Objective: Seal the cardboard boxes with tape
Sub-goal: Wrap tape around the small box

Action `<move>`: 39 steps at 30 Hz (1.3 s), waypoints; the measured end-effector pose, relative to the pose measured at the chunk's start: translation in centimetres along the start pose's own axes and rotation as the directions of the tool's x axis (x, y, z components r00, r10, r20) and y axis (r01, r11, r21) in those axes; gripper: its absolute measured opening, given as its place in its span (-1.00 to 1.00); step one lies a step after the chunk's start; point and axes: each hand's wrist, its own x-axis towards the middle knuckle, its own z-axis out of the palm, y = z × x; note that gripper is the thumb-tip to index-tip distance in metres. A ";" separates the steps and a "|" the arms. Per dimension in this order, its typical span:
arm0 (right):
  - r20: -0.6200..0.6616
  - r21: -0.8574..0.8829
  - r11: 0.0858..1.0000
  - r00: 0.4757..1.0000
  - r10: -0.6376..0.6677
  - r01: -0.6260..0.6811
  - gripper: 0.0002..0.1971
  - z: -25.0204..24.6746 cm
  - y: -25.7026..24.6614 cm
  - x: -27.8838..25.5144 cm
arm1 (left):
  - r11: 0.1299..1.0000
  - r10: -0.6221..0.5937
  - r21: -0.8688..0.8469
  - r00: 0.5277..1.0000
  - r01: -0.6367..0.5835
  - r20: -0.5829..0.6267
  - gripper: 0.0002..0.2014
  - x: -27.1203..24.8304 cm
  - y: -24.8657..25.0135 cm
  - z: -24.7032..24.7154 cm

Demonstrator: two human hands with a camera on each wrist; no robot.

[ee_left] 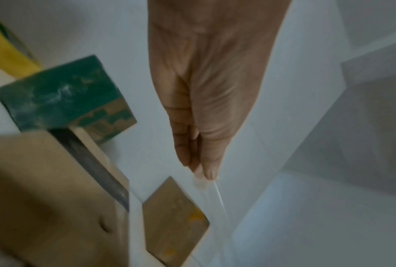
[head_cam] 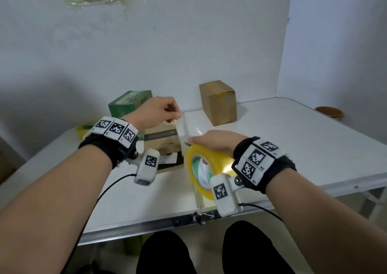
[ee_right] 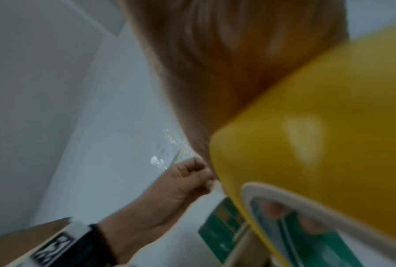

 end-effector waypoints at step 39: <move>-0.255 0.080 0.992 0.964 -0.073 0.096 -0.65 2.1 -2.2 8.5 | 0.787 -0.572 -0.370 0.809 0.494 -0.135 -0.82 2.6 -8.4 -2.1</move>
